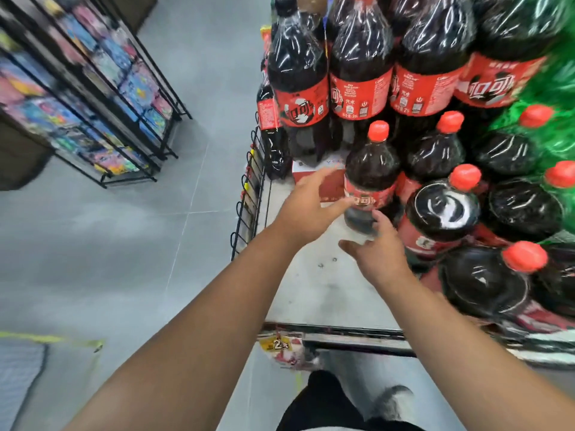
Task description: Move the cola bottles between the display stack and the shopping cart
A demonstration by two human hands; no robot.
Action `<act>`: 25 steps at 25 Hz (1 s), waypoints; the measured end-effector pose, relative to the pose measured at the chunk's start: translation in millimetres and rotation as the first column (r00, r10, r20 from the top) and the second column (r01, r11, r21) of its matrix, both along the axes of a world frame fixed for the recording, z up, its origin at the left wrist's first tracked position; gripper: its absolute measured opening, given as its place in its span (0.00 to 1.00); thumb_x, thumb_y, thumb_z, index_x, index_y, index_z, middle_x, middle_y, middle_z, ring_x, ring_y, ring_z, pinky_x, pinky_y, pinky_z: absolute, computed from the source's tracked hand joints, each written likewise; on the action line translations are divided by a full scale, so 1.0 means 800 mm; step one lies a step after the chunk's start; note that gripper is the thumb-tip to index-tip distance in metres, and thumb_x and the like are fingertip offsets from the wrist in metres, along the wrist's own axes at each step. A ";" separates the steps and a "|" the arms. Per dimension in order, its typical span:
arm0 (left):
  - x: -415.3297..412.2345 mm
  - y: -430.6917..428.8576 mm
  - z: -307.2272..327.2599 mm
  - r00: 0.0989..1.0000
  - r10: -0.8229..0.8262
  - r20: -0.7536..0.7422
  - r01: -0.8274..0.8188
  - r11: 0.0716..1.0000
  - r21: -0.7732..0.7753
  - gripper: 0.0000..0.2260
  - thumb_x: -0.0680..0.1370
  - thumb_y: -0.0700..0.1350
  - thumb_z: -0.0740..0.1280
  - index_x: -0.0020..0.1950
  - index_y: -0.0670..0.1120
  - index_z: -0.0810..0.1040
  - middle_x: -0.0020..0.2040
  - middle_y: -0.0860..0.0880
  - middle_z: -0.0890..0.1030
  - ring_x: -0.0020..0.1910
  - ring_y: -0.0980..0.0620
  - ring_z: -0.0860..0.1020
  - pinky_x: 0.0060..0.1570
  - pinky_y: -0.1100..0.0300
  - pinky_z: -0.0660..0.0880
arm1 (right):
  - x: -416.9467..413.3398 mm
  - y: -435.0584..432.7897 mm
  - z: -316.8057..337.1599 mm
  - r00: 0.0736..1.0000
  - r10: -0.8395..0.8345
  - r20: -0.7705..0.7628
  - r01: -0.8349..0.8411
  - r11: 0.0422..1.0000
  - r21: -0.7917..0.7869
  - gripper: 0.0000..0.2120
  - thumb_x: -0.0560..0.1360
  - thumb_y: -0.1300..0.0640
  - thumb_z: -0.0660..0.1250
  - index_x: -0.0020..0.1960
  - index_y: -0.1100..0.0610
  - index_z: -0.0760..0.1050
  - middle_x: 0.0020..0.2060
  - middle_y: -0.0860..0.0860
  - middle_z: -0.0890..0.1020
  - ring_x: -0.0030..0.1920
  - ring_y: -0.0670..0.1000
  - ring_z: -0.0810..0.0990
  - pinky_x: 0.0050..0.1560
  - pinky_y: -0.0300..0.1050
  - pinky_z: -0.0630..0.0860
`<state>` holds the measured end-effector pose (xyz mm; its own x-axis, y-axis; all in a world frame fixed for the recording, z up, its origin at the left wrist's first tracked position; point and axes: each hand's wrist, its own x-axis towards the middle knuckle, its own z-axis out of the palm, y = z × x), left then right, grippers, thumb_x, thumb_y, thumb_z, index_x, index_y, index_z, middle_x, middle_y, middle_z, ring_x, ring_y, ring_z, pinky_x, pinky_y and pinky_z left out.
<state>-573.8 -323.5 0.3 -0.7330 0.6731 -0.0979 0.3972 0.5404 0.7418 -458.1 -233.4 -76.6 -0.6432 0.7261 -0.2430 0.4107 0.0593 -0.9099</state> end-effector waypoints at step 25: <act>0.276 -0.047 0.124 0.625 -0.684 -0.378 0.746 0.666 0.029 0.26 0.76 0.55 0.71 0.72 0.48 0.74 0.68 0.50 0.77 0.67 0.55 0.71 0.66 0.70 0.61 | 0.387 -0.104 0.209 0.930 -0.267 0.253 0.154 0.908 0.389 0.40 0.67 0.49 0.78 0.74 0.44 0.63 0.66 0.46 0.71 0.67 0.47 0.70 0.63 0.38 0.66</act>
